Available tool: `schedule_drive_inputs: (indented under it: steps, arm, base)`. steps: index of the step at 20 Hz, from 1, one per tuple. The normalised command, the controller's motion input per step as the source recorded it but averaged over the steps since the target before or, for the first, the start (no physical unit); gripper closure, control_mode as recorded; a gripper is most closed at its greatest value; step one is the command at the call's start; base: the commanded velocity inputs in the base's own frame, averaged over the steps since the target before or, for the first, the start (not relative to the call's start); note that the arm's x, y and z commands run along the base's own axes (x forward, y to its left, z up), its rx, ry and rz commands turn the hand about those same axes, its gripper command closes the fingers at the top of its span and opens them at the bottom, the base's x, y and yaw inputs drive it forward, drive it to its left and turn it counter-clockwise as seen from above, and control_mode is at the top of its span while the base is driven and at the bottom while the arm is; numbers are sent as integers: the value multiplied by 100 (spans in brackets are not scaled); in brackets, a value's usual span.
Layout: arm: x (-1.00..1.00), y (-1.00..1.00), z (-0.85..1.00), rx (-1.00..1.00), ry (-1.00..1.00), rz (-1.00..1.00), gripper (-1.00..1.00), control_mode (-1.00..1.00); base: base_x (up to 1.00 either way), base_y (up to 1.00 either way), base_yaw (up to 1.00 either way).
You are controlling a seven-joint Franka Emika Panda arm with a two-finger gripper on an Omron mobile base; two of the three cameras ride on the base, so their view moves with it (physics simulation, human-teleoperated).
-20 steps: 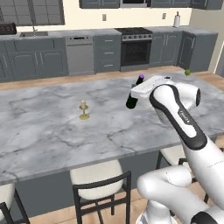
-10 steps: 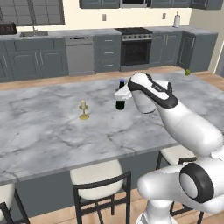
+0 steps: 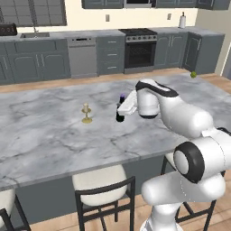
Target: Open the cabinet directly in front. Then move the beer and the mug to the dining counter with the candle on it.
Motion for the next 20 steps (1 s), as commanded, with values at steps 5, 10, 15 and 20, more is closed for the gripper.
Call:
schedule_drive_inputs:
  steps: [5,10,15,20]
  arm:
    - [33,17,-26,-7,0,4,100,-100]
    - [47,42,-14,-7,0,0,100,-100]
    - [25,24,-9,-5,4,0,100,-100]
    - [13,-5,-24,1,1,0,100,-100]
  base:
    - [0,0,0]
    - [0,0,0]
    - [0,0,0]
    - [0,0,0]
